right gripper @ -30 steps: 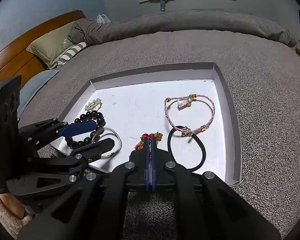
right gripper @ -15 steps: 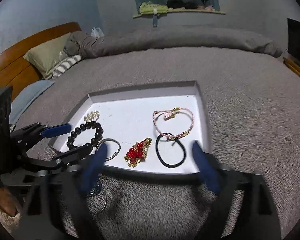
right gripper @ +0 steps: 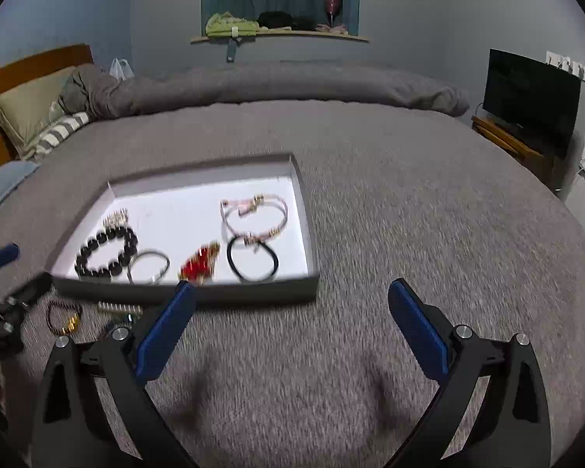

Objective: Organize jewelry
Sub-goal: 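Withdraw both open tools from the box toward the remaining jewelry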

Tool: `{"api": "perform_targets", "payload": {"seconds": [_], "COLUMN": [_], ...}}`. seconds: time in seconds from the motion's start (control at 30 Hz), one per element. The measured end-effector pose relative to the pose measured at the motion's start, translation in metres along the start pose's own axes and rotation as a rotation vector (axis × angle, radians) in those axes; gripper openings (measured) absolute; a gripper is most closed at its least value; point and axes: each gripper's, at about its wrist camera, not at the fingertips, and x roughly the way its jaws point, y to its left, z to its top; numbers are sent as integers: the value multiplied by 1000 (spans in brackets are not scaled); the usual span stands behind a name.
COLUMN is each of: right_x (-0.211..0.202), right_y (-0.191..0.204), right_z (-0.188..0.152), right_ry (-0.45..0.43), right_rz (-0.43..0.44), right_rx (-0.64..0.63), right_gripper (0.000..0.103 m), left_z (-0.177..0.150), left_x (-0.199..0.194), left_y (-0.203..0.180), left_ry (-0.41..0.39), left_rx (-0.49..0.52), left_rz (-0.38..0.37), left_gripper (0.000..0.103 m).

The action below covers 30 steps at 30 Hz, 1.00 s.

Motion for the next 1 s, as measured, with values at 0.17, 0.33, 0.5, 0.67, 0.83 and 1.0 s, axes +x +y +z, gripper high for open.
{"api": "perform_targets", "payload": {"seconds": [0.17, 0.33, 0.5, 0.67, 0.83, 1.0], "right_x": [-10, -19, -18, -16, -7, -5], "right_y": [9, 20, 33, 49, 58, 57], "right_z": [-21, -37, -43, -49, -54, -55], "right_ry": [-1, -10, 7, 1, 44, 65], "right_rz": [-16, 81, 121, 130, 169, 185], "right_rx": [-32, -40, -49, -96, -112, -102], "right_gripper": [98, 98, 98, 97, 88, 71], "left_z": [-23, -47, -55, -55, -51, -45], "left_x": [-10, -12, -4, 11, 10, 4], "left_y": [8, 12, 13, 14, 6, -4], "left_ry": [27, 70, 87, 110, 89, 44], "left_rx": [8, 14, 36, 13, 24, 46], "left_rz": [16, 2, 4, -22, -49, -73], "left_gripper": [95, 95, 95, 95, 93, 81]}}
